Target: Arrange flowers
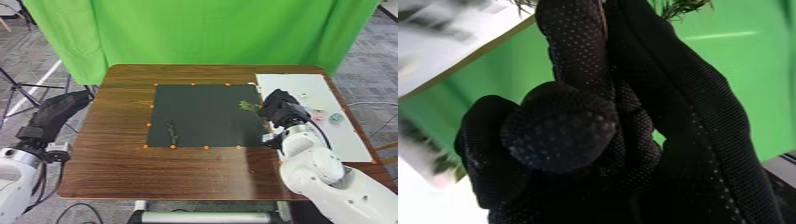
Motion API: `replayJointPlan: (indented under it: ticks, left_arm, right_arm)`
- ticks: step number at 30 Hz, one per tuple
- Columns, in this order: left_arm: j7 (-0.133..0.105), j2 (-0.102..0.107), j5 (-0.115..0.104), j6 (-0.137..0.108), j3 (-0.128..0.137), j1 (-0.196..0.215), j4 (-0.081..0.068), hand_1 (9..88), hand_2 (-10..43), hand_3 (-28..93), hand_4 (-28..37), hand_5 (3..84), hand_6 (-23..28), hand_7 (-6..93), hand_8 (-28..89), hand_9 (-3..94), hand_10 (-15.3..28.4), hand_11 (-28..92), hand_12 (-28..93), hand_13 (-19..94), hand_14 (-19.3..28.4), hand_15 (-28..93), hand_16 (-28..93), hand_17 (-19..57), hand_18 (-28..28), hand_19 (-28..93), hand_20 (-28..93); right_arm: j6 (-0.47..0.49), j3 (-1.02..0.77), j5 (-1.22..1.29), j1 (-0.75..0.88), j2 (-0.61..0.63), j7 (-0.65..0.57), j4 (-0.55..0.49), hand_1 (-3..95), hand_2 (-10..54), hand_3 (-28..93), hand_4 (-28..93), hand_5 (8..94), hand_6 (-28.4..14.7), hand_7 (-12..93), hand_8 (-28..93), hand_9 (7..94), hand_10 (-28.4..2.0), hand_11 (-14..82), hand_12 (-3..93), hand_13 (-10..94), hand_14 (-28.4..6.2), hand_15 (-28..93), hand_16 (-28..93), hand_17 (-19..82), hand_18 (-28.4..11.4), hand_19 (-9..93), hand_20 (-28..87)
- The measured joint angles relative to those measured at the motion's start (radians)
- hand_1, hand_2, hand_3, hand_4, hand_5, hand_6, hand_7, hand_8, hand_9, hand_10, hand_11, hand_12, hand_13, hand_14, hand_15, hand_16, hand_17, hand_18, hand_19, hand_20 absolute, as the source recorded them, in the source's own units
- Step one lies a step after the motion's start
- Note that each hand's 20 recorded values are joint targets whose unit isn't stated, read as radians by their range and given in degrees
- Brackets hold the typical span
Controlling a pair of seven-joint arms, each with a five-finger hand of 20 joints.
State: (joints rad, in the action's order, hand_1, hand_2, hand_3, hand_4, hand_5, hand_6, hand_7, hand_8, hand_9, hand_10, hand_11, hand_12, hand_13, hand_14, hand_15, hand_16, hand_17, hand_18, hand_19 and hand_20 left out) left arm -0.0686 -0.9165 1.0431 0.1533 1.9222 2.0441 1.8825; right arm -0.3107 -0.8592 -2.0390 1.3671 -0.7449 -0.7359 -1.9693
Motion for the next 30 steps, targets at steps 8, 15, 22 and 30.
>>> replayJointPlan:
  ticks: [8, 15, 22, 30]
  left_arm:
    - [0.002, 0.005, 0.000, 0.000, -0.001, -0.001, 0.001, 28.7, -9.5, 56, -18.6, 38.6, 6.4, 11.0, -5, 32.9, 13.8, 12, 14, 26, 16.0, 9, 3, 0.7, 11.1, 5, 12]
    - [0.005, 0.006, 0.000, 0.001, -0.001, 0.001, 0.002, 28.6, -9.5, 56, -18.8, 38.6, 6.5, 10.7, -4, 32.8, 13.7, 11, 14, 26, 16.1, 9, 3, 0.6, 11.2, 5, 12]
    - [0.009, 0.009, 0.000, 0.008, -0.002, 0.001, 0.002, 28.5, -9.5, 56, -18.9, 38.6, 6.5, 10.6, -4, 32.8, 13.7, 11, 14, 26, 16.1, 8, 4, 0.5, 11.2, 5, 12]
    - [0.014, 0.010, 0.000, 0.014, -0.003, 0.002, 0.005, 28.4, -9.5, 56, -18.7, 38.6, 6.5, 10.4, -4, 32.8, 13.8, 11, 14, 26, 16.1, 9, 4, 0.5, 11.2, 5, 12]
  right_arm:
    - [0.051, 0.126, 0.020, -0.136, -0.121, 0.009, 0.042, 62.9, -9.5, 52, -6, 80.8, -4.3, 20, 20, 93.5, -11.0, 23.2, 28.2, 94, -1.0, 56, 27, 67, -11.3, 93, 44]
    - [0.098, 0.158, 0.105, -0.171, -0.193, -0.004, 0.096, 63.8, -9.5, 50, -6, 81.3, -4.3, 19, 18, 93.7, -10.6, 20.7, 26.0, 94, -1.2, 56, 26, 67, -11.1, 93, 43]
    - [0.098, 0.183, 0.202, -0.190, -0.246, -0.028, 0.166, 64.2, -9.5, 49, -6, 80.9, -4.3, 19, 18, 93.7, -10.8, 19.2, 26.0, 94, -1.3, 56, 26, 67, -11.1, 93, 42]
    - [0.094, 0.189, 0.315, -0.195, -0.271, -0.041, 0.175, 63.6, -9.5, 48, -4, 80.7, -4.3, 19, 18, 93.7, -10.6, 18.7, 26.4, 94, -1.5, 55, 25, 67, -10.8, 93, 40]
